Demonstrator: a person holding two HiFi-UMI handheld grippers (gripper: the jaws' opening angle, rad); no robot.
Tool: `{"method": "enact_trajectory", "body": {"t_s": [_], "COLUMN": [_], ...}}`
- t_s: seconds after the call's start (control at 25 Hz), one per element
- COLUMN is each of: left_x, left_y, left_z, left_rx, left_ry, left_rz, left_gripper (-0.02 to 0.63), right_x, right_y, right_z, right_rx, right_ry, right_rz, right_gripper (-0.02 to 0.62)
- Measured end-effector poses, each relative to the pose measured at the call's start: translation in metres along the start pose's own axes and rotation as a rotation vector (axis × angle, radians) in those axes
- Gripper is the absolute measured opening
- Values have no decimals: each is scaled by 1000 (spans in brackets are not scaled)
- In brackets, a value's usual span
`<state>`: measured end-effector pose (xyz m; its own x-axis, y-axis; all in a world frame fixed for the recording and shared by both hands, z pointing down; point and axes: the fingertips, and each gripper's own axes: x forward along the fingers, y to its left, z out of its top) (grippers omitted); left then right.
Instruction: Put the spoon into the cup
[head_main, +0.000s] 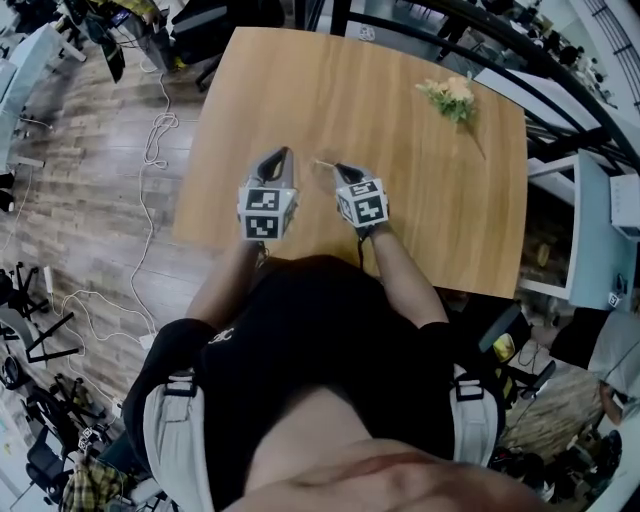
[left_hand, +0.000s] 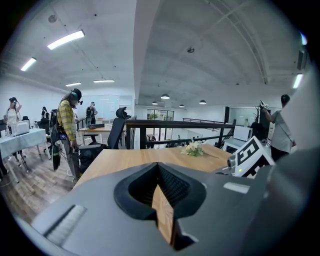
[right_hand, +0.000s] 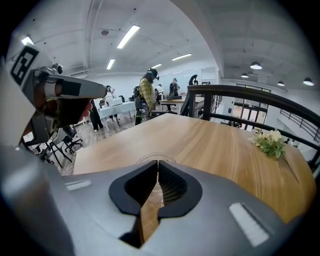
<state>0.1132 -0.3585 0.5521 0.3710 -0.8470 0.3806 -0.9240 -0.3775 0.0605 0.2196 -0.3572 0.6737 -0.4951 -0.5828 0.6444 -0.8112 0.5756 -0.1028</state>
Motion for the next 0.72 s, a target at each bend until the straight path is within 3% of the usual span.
{"method": "enact_trajectory", "body": {"t_s": [0.72], "left_x": [-9], "left_y": [3], "left_z": [-3], "left_rx": [32], "left_ry": [12], "left_rz": [3], "left_gripper": [11], "right_x": [15], "right_y": [2], "right_z": [-9], "right_rx": [81], "right_ry": [26], "right_rz": [-5], "right_gripper": [31]}}
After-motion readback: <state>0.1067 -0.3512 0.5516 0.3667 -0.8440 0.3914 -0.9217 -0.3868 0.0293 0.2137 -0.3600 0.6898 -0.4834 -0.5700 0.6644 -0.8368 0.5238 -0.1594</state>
